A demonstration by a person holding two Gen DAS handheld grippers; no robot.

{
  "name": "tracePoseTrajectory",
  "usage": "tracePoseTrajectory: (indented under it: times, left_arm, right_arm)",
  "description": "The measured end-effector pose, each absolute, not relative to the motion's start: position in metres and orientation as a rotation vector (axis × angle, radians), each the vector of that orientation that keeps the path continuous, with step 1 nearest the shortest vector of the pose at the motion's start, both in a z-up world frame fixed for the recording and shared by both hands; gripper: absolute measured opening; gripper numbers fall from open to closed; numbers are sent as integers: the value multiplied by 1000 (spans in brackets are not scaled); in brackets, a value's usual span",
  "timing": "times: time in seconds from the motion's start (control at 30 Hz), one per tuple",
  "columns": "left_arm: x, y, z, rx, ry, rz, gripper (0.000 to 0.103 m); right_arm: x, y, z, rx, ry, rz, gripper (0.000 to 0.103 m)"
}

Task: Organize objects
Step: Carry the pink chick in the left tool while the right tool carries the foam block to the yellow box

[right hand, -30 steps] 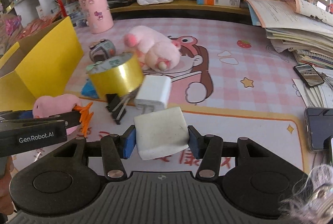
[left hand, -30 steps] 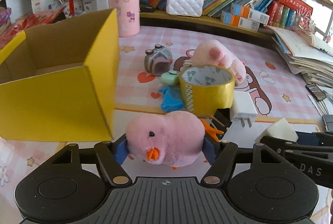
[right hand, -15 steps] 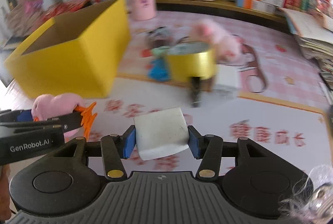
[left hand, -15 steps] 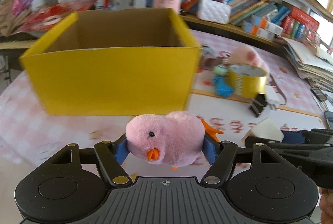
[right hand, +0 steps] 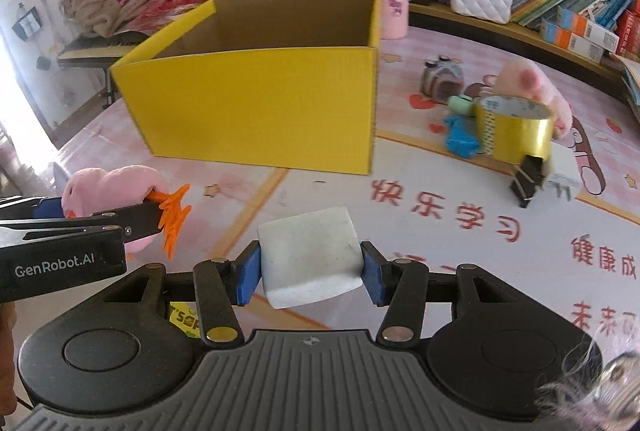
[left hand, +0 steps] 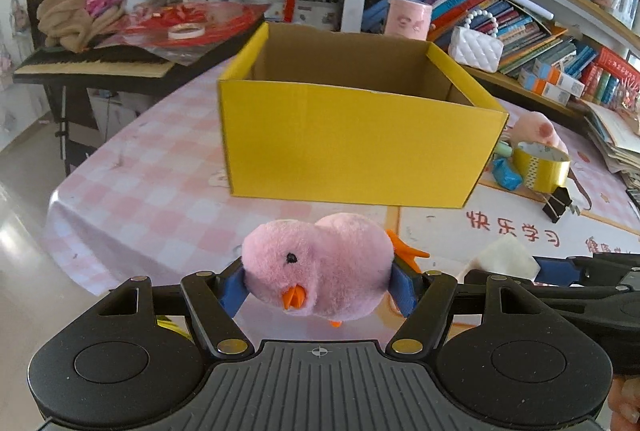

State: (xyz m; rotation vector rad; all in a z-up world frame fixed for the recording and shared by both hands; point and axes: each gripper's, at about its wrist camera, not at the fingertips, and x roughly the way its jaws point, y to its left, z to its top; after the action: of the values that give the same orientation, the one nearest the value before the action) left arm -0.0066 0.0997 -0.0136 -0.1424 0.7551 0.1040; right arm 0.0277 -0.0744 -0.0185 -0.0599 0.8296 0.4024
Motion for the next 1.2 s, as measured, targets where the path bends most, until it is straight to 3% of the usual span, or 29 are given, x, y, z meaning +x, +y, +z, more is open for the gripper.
tracePoseTrajectory:
  times: [1.2]
  left_arm:
    - [-28,135,6,-104,632,9,70]
  right_arm:
    - [-6,-35,-4,-59,758,322,49]
